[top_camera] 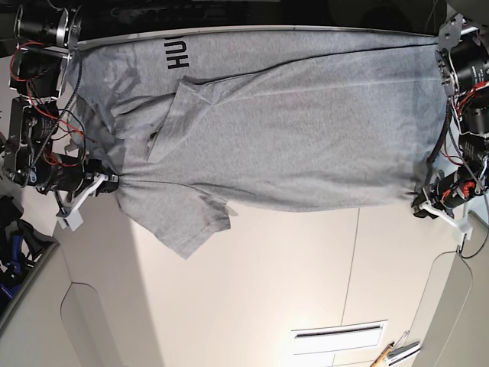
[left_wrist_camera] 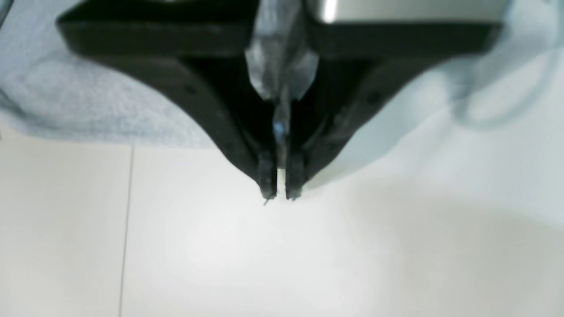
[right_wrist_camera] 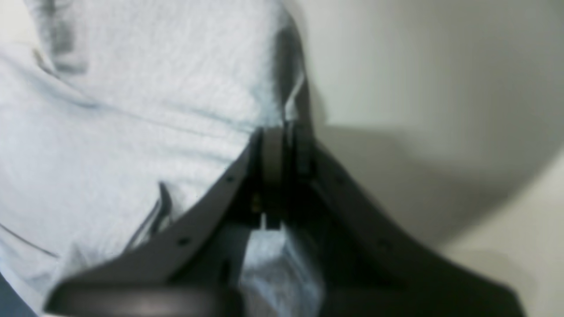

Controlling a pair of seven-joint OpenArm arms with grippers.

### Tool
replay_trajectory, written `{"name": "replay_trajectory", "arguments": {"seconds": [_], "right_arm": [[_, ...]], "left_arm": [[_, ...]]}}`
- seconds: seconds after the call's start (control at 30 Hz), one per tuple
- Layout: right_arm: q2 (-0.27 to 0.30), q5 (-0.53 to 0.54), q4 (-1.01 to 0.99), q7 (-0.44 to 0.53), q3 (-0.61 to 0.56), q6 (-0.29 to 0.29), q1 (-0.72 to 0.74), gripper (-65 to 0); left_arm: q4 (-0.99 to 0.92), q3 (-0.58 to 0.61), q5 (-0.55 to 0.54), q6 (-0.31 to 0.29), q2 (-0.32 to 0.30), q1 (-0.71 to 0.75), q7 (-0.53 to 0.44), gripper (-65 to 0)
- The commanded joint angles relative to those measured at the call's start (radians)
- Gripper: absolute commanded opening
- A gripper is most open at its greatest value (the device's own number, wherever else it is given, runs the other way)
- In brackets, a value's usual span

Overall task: Fold the T-shirt properly
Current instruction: 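Fold the shirt lengthwise, bringing the hem side over the collar side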

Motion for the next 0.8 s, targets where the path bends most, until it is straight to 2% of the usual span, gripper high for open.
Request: {"name": "replay_trajectory", "arguments": {"seconds": [0.0, 0.17, 0.4, 0.57, 0.77], "right_arm": [[0.016, 0.026, 0.054, 0.011, 0.004, 0.004, 0.01, -65.0], [0.015, 0.03, 0.294, 0.011, 0.005, 0.004, -0.069, -65.0], [0.015, 0.01, 0.576, -0.023, 0.014, 0.003, -0.237, -65.0], [0.015, 0.011, 0.696, -0.042, 0.066, -0.001, -0.374, -65.0], [0.015, 0.035, 0.74, -0.061, 0.179, -0.001, -0.49, -65.0]], "left_arm": [[0.045, -0.006, -0.041, -0.005, -0.037, -0.02, -0.003, -65.0], [0.23, -0.036, -0.172, -0.008, -0.059, 0.061, 0.105, -65.0], [0.499, -0.203, -0.284, -0.011, -0.058, 0.264, 0.236, -65.0], [0.618, -0.341, -0.352, -0.027, -0.058, 0.439, 0.273, -65.0], [0.64, -0.426, -0.387, -0.027, -0.058, 0.563, 0.297, -65.0]]}}
